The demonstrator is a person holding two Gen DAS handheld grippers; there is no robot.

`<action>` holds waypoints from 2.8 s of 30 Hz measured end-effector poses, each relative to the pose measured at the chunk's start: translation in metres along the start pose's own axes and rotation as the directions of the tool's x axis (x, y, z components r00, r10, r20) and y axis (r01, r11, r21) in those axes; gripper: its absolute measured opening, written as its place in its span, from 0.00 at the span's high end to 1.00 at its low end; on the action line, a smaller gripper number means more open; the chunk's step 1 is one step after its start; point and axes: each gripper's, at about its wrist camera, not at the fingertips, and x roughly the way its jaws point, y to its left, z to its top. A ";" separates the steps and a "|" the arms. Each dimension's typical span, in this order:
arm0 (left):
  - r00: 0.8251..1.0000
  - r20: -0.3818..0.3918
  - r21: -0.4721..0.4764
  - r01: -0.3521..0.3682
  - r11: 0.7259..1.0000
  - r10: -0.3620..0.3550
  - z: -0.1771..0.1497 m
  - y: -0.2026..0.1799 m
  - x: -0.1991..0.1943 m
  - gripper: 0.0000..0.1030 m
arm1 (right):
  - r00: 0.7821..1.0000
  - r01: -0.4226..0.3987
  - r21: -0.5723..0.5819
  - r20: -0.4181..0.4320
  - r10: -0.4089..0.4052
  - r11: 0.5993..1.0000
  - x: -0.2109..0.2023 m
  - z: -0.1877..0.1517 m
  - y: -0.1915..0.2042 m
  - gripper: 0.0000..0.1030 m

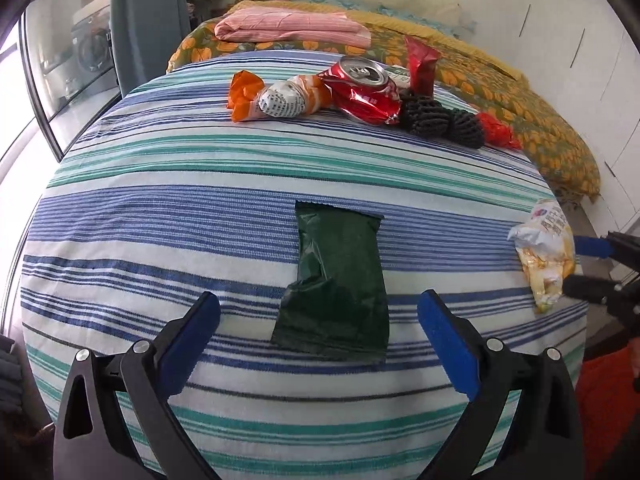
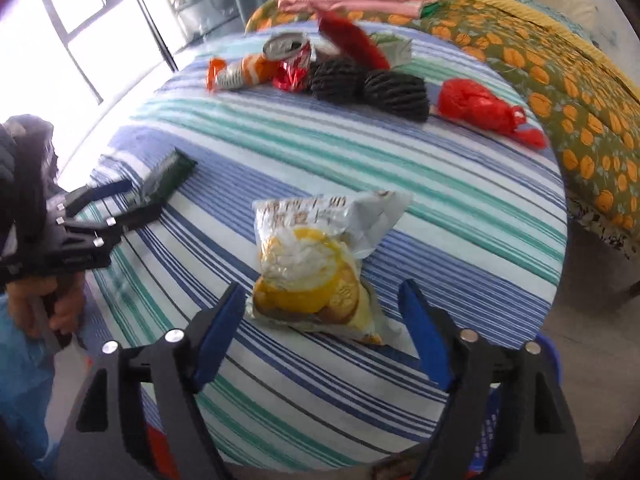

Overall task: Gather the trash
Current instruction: 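Grasp the yellow snack bag with the right tool while the left tool grips the green packet, then carry the green packet and yellow bag over the wastebasket and open both tools, then bring both open tools back over the table and lower the left tool to the white-orange bundle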

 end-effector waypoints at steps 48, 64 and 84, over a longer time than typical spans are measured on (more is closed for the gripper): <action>0.916 -0.122 0.268 0.401 0.876 -0.382 0.000 -0.318 -0.008 0.68 | 0.987 0.055 0.539 0.096 -0.126 0.841 -0.084 -0.138 -0.241 0.59; 0.912 -0.272 0.308 0.385 0.870 -0.307 -0.043 -0.436 0.127 0.37 | 0.990 0.005 0.730 0.093 -0.107 0.684 -0.062 -0.207 -0.324 0.45; 0.989 0.079 0.374 0.086 0.923 -0.124 -0.033 -0.266 -0.002 0.05 | 0.892 0.271 0.450 0.215 -0.398 0.851 -0.085 -0.159 -0.240 0.20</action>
